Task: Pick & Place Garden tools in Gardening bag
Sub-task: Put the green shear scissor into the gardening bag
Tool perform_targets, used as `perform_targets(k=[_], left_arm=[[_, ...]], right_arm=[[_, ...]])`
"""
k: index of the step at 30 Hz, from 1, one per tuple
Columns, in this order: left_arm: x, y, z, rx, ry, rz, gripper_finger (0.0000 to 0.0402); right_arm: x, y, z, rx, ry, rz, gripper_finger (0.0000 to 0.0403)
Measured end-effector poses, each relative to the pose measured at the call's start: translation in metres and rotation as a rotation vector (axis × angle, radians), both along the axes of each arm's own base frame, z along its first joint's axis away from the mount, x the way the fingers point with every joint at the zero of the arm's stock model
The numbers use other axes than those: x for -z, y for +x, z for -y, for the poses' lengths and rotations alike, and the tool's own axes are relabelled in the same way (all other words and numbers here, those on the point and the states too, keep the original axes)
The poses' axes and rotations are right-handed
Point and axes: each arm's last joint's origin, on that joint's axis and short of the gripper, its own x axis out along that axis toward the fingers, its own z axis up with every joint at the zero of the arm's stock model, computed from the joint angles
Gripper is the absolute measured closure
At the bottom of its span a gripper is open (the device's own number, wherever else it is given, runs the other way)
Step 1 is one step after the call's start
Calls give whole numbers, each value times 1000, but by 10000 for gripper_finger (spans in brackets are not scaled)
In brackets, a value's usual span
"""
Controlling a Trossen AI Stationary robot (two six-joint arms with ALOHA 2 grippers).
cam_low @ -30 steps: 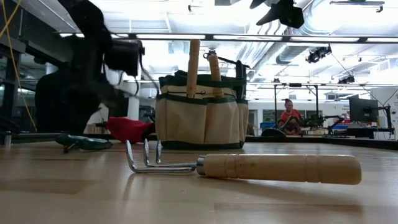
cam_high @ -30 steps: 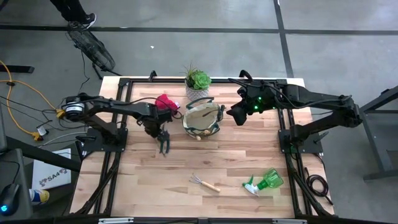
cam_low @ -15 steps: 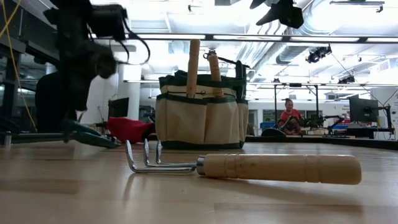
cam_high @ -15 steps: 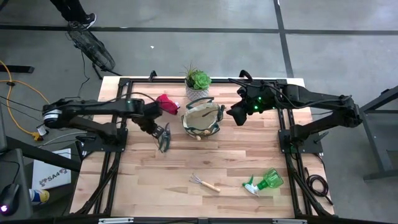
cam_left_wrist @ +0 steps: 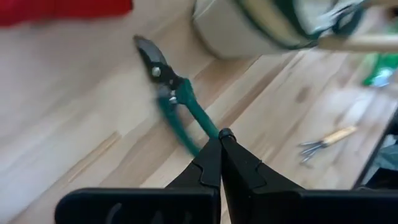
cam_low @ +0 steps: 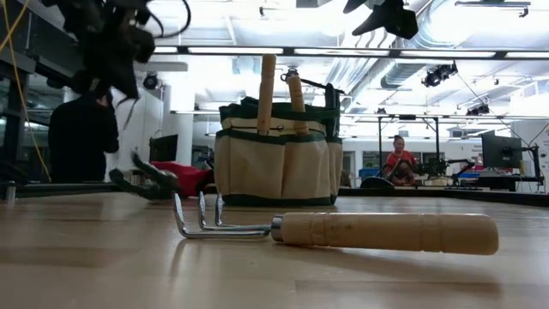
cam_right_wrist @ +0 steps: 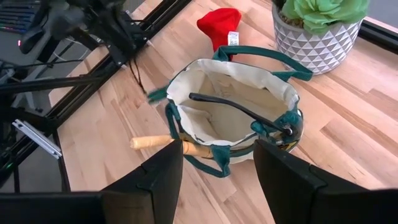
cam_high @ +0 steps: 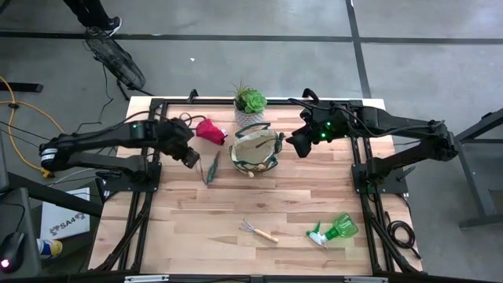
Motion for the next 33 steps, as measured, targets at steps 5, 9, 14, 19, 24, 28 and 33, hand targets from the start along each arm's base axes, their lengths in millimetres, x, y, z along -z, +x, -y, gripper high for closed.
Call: perform_targets(k=[5,9,14,19,24,28,33], left_arm=[[-29,1,-1,14,61,82,401],[-47,3,-2,18,102,127,401],[-66,1,-2,22,139,184,401],[-84,-1,-2,13,182,244,401],[-103,-1,-3,13,237,335,401],[-112,-1,-3,15,271,377,401],[-118,1,-3,24,302,435,401]], right_arm=[[0,0,0,0,0,0,215],[0,0,0,0,0,0,215],[0,0,0,0,1,0,215],[0,0,0,0,0,0,215],[0,0,0,0,0,-1,215],[0,0,0,1,1,-1,215],[0,0,0,1,1,-1,215]])
